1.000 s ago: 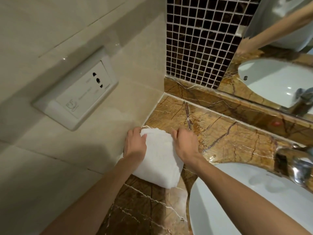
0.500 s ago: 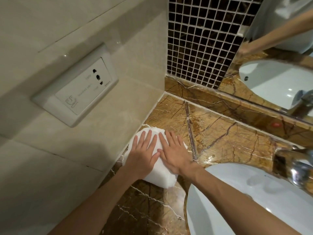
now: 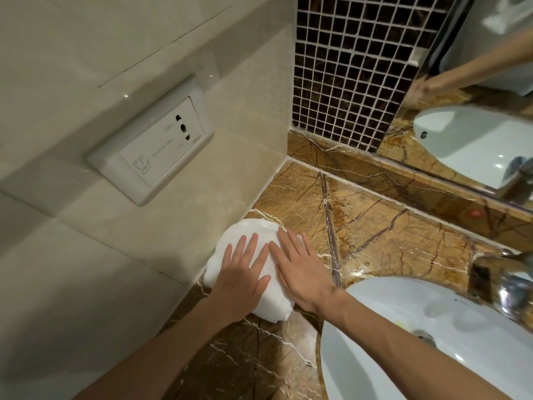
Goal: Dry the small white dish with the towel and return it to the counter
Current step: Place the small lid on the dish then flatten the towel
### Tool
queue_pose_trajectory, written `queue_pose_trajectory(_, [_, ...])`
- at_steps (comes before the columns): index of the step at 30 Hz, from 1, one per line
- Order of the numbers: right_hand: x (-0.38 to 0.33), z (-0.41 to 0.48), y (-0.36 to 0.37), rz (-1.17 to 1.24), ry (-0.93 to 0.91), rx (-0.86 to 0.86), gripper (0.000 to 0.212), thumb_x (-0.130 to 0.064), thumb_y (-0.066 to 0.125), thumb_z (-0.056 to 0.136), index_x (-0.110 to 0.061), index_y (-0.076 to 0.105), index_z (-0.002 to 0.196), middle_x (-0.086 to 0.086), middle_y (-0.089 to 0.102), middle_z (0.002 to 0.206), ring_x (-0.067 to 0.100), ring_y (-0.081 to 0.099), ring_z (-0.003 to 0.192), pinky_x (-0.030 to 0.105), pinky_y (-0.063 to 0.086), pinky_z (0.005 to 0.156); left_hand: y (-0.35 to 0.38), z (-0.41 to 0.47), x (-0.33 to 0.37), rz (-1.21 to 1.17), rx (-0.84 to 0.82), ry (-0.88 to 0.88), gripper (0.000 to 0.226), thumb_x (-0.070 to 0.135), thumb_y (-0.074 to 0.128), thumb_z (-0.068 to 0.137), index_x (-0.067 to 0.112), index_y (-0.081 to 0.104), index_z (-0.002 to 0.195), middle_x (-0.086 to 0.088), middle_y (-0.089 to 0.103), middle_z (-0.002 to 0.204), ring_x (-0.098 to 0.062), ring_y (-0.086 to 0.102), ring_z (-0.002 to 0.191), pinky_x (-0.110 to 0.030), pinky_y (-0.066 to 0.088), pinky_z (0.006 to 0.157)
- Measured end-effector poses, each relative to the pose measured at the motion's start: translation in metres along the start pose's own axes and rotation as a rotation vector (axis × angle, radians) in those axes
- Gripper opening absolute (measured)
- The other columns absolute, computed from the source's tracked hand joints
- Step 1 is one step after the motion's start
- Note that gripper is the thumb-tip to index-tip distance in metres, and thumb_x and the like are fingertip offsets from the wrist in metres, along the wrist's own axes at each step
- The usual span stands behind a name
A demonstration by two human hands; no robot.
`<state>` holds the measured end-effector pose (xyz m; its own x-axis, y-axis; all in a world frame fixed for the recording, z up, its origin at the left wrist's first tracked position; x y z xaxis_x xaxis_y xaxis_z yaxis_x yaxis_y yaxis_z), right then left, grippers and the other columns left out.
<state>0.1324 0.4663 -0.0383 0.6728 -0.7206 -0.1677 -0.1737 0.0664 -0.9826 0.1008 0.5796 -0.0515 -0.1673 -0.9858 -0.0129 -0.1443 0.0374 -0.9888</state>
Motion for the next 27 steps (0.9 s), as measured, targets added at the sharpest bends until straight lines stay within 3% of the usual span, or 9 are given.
queue_pose_trajectory(5, [0.002, -0.005, 0.015, 0.077, 0.059, -0.086, 0.056, -0.035, 0.012, 0.103, -0.017, 0.000, 0.154, 0.014, -0.004, 0.162, 0.029, -0.008, 0.149, 0.042, -0.008, 0.120, 0.005, -0.007, 0.000, -0.031, -0.009, 0.014, 0.059, 0.043, 0.030, 0.091, 0.015, 0.038, 0.143, -0.016, 0.039, 0.149, -0.036, 0.041, 0.133, -0.057, 0.038, 0.105])
queue_pose_trajectory(10, [-0.008, 0.002, 0.017, 0.073, 0.092, -0.118, 0.056, -0.035, 0.013, 0.104, -0.016, -0.003, 0.154, 0.014, -0.008, 0.162, 0.028, -0.010, 0.149, 0.043, -0.002, 0.122, -0.001, -0.010, -0.013, -0.088, 0.044, 0.049, 0.054, 0.037, 0.036, 0.092, 0.015, 0.042, 0.141, -0.014, 0.041, 0.148, -0.033, 0.040, 0.135, -0.055, 0.038, 0.106])
queue_pose_trajectory(14, [-0.006, 0.003, 0.012, 0.040, 0.054, -0.136, 0.057, -0.036, 0.012, 0.104, -0.015, -0.003, 0.154, 0.017, -0.007, 0.162, 0.031, -0.007, 0.149, 0.043, -0.003, 0.121, -0.006, -0.012, -0.009, -0.136, 0.048, 0.007, 0.055, 0.038, 0.034, 0.091, 0.013, 0.044, 0.139, -0.017, 0.041, 0.147, -0.038, 0.039, 0.135, -0.060, 0.034, 0.106])
queue_pose_trajectory(16, [-0.001, 0.000, 0.006, 0.037, 0.042, -0.100, 0.058, -0.039, 0.016, 0.103, -0.015, 0.001, 0.154, 0.019, -0.003, 0.161, 0.033, -0.005, 0.149, 0.042, -0.005, 0.119, -0.005, -0.013, 0.002, -0.161, 0.029, -0.010, 0.060, 0.043, 0.029, 0.091, 0.015, 0.036, 0.144, -0.017, 0.031, 0.152, -0.038, 0.030, 0.139, -0.058, 0.025, 0.110])
queue_pose_trajectory(21, [0.010, -0.006, 0.003, -0.020, 0.032, -0.098, 0.061, -0.040, 0.035, 0.100, -0.015, 0.014, 0.152, 0.020, 0.018, 0.159, 0.034, 0.013, 0.148, 0.041, 0.002, 0.117, 0.013, -0.016, 0.019, -0.144, -0.089, -0.060, 0.065, 0.050, 0.019, 0.096, 0.023, -0.006, 0.149, -0.010, -0.012, 0.160, -0.031, -0.008, 0.146, -0.049, -0.001, 0.117])
queue_pose_trajectory(27, [-0.004, 0.001, 0.009, 0.014, 0.045, -0.126, 0.058, -0.037, 0.033, 0.102, -0.015, 0.015, 0.152, 0.019, 0.018, 0.159, 0.033, 0.017, 0.147, 0.041, 0.011, 0.119, 0.012, -0.022, 0.006, -0.136, -0.132, -0.037, 0.062, 0.044, 0.023, 0.098, 0.026, -0.007, 0.149, -0.006, -0.019, 0.159, -0.027, -0.017, 0.145, -0.046, -0.007, 0.118])
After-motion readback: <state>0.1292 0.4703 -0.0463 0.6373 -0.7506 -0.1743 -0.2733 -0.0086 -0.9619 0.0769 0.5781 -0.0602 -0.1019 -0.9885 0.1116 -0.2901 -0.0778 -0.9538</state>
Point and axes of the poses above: each hand's wrist, its own z-axis towards the middle knuckle, its own y-axis out of the palm, x = y × z, the point moved 7 cm from there along z, towards the middle knuckle
